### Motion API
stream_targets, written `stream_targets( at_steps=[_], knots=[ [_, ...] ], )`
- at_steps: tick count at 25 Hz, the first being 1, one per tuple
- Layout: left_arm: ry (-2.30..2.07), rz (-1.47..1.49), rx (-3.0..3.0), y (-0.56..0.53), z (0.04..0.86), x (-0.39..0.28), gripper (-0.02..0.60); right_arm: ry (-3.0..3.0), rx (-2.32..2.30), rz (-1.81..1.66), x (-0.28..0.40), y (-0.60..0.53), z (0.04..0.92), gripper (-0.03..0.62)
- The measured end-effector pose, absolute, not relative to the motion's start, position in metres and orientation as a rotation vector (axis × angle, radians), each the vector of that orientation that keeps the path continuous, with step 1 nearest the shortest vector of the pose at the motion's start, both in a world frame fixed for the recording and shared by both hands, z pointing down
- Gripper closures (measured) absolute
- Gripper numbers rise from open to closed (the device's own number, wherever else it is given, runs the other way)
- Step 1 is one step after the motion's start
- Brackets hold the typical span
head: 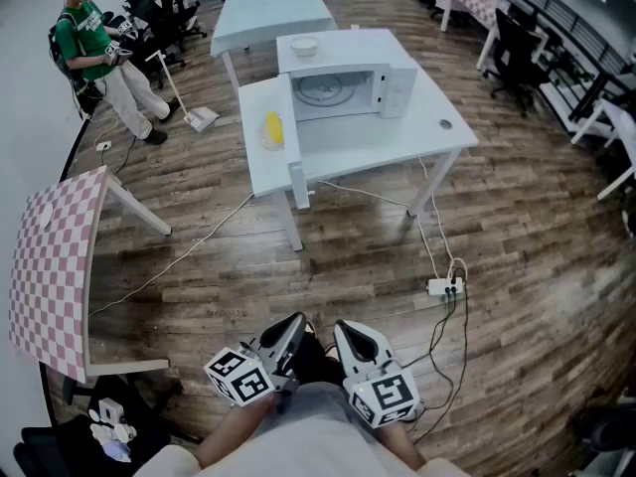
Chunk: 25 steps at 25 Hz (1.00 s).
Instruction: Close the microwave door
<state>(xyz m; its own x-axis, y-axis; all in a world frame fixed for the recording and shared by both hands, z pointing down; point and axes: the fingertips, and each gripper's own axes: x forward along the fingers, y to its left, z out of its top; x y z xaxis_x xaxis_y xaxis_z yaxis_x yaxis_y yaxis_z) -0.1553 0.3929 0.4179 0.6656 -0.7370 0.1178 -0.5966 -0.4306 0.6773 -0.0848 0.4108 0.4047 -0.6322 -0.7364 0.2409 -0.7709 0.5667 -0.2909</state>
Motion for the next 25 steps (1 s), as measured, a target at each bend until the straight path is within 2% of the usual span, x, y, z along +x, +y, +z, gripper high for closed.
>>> stream_targets(
  at_steps=[17,25],
  knots=[
    [-1.088,-0.333,2.174,0.383,0.400,-0.164,0.568,-2.735,1.312,0.513,-0.071,0.392,0.386,0.571],
    [-1.089,-0.260,2.245,0.383,0.391,-0.154,0.568,-2.747,1.319,0.560,-0.064,0.392,0.381,0.571]
  ],
)
